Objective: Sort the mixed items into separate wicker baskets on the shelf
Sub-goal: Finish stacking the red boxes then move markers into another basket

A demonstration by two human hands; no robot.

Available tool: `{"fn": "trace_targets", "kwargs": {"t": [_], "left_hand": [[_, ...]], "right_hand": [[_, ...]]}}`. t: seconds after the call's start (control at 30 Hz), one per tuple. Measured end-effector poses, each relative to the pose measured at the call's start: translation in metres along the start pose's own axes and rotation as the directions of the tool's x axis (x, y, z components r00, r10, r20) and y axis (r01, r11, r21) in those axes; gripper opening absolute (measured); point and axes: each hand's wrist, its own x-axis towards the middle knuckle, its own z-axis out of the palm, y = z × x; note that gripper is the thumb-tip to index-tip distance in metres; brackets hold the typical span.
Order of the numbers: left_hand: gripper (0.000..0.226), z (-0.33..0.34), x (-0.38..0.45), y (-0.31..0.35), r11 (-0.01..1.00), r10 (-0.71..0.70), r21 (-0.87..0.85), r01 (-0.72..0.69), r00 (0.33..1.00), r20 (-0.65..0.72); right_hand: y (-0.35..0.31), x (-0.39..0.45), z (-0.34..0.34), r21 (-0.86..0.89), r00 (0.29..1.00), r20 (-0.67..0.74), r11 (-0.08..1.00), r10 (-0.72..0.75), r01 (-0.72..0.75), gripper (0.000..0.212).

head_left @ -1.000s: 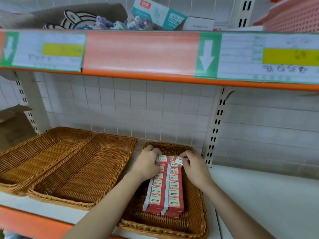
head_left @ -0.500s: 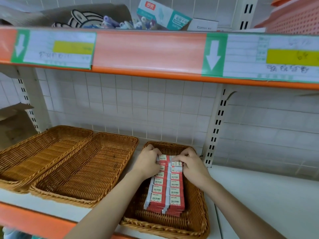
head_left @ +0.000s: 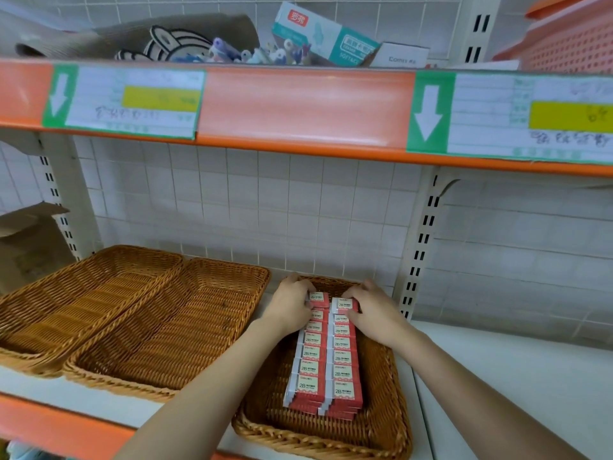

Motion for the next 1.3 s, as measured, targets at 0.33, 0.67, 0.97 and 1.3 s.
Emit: {"fn": "trace_targets", "kwargs": {"t": [0.33,0.67,0.97,1.3], "left_hand": [[0.037,0.005,0.001,-0.005,0.997,0.062,0.054,-0.063,0.998,0.030],[0.044,0.005,-0.001,-0.007,0.993,0.111,0.045,-0.112,0.994,0.017],[0.030,-0.002,-0.028,0.015,0.909,0.366,0.182,-0.376,0.926,0.088],[0.063,-0.011,-0.101,0.073,0.958,0.186,0.128,-0.256,0.898,0.398]], "right_hand": [[0.004,0.008,0.017,0.045,0.996,0.006,0.995,0.085,-0.086,0.036],[-0.003,-0.011,0.011,0.014,0.984,-0.155,0.996,0.086,-0.084,0.038],[-0.017,-0.059,-0.015,-0.298,0.995,0.087,0.954,0.054,-0.026,0.044],[-0.014,-0.144,-0.045,-0.198,0.916,0.347,0.970,0.201,-0.138,0.072]]}}
